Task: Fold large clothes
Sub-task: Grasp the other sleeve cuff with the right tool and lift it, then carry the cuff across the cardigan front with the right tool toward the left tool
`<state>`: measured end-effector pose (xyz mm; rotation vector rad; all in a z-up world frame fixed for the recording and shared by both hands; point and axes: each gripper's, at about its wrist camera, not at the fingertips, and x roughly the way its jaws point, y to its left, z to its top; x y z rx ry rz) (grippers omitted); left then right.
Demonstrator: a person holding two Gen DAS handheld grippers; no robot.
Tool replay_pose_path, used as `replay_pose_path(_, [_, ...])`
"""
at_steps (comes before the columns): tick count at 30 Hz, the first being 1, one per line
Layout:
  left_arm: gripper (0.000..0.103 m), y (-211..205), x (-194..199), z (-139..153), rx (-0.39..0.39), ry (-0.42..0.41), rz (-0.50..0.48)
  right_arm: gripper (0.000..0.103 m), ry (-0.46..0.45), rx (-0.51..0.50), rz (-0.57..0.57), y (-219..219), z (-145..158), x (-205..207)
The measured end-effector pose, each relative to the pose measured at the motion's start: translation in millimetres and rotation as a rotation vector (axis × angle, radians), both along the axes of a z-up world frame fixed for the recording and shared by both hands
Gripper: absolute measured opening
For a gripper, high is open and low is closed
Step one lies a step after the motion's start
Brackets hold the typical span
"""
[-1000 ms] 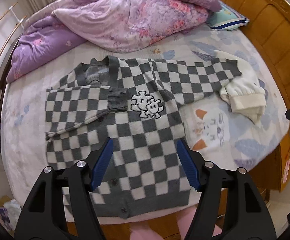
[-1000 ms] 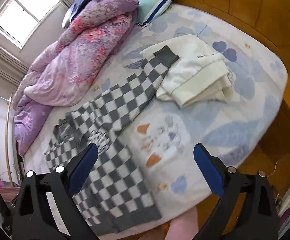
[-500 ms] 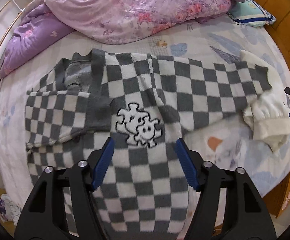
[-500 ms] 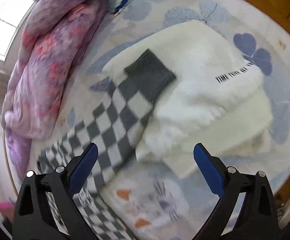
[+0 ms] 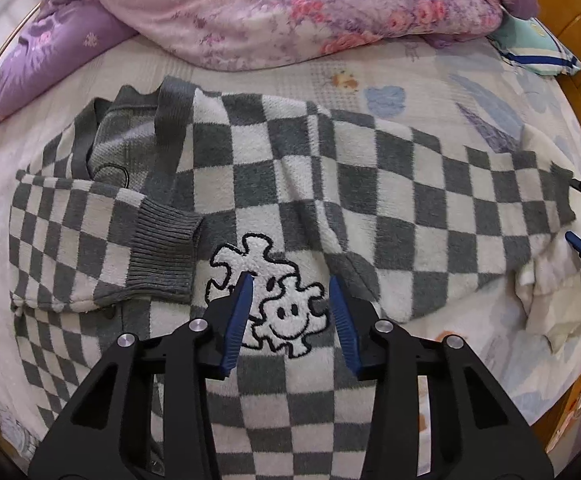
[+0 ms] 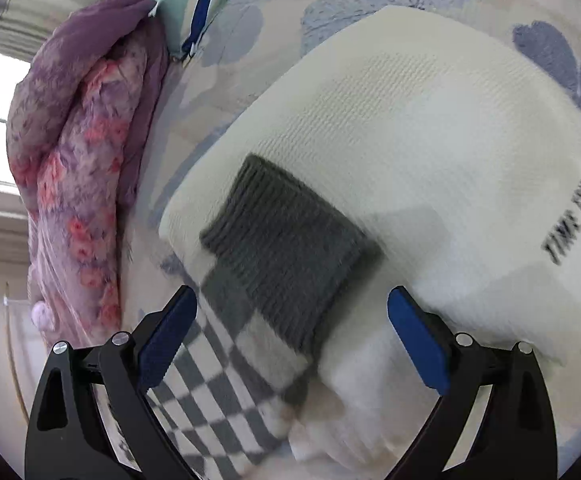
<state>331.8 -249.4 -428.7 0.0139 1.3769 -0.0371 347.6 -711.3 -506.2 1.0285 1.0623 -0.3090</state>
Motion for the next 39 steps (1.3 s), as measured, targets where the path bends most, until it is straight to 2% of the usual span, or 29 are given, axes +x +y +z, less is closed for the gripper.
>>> replay_pose_path(3, [0.040, 8.2, 3.4, -9.3, -0.015, 0.007, 0.023, 0.091, -0.021, 0.012, -0.024, -2.2, -6.1, 6.2])
replay_pose_path(7, [0.036, 15.5, 8.9, -18.4, -0.033, 0.006, 0.046, 0.065, -0.034, 0.004, -0.057, -4.0, -10.6, 9.1])
replay_pose_path(9, [0.036, 16.2, 13.2, -22.9, -0.043, -0.001, 0.056, 0.058, -0.036, -0.020, -0.076, -3.5, -14.5, 9.5])
replay_pose_path(10, [0.036, 15.7, 15.9, -26.2, -0.046, -0.005, 0.061, 0.049, -0.034, -0.042, -0.085, -1.6, -15.2, 9.1])
replay_pose_path(11, [0.036, 14.4, 18.5, -30.1, -0.051, -0.006, 0.066, 0.029, -0.025, -0.068, -0.085, 0.7, -14.3, 8.8])
replay_pose_path(12, [0.036, 12.7, 21.9, -35.8, -0.064, -0.004, 0.073, 0.016, -0.015, -0.096, -0.074, 3.4, -12.6, 8.5])
replay_pose_path(13, [0.035, 10.2, 25.3, -42.0, -0.076, -0.007, 0.081, 0.010, -0.009, -0.109, -0.058, 6.1, -10.1, 7.7])
replay_pose_path(17, [0.020, -2.8, 34.4, -60.3, -0.112, -0.006, 0.069, 0.009, -0.051, -0.155, -0.040, 12.7, 14.3, 0.4])
replay_pose_path(20, [0.014, -13.0, 40.4, -79.0, -0.132, 0.007, 0.063, 0.009, -0.097, -0.179, -0.005, 22.9, 41.0, -0.1])
replay_pose_path(24, [0.014, -18.5, 43.6, -105.9, -0.125, 0.046, 0.061, 0.009, -0.173, -0.241, 0.067, 48.1, 82.5, 5.1])
replay_pose_path(30, [0.014, -22.7, 42.1, -116.2, -0.114, 0.014, 0.058, 0.009, -0.333, -0.330, 0.212, 118.5, 153.3, 19.2])
replay_pose_path(36, [0.014, -19.6, 35.5, -118.7, -0.142, -0.007, 0.057, 0.009, -0.468, -0.277, 0.314, 183.4, 203.8, 30.5])
replay_pose_path(39, [0.015, -16.2, 32.0, -119.5, -0.147, -0.013, 0.038, 0.009, -0.528, -0.250, 0.399, 224.8, 225.4, 35.0])
